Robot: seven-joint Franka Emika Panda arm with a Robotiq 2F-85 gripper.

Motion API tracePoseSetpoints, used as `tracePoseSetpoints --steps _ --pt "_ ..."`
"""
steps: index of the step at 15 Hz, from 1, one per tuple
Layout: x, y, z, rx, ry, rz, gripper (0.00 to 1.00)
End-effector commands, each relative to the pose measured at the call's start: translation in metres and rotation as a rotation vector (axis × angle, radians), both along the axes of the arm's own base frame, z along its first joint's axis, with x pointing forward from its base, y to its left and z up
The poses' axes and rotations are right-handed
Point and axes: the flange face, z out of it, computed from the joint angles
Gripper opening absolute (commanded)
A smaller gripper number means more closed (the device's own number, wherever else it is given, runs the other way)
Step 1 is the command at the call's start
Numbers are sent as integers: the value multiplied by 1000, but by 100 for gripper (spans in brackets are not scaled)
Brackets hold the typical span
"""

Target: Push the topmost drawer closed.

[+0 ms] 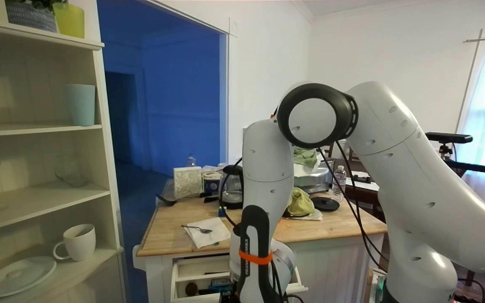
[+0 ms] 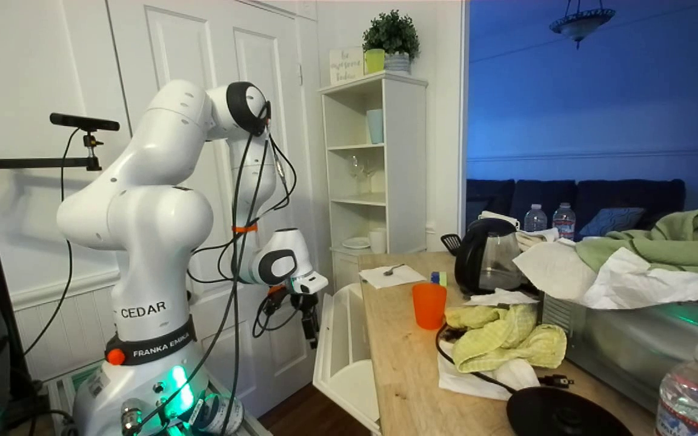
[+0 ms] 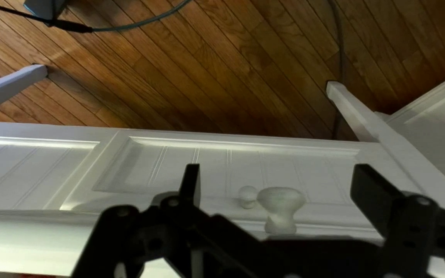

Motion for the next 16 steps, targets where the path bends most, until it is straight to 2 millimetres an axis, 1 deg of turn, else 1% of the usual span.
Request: tracePoseSetpoints --steps 1,4,7,11,16 --pt "4 2 -11 -54 -64 -11 100" --pt "4 4 -14 -73 -99 -20 100" --pt "4 7 -9 -88 -138 -22 100" --pt "8 7 7 -101 -197 -33 100" --pt "15 -4 19 -131 -251 -47 100"
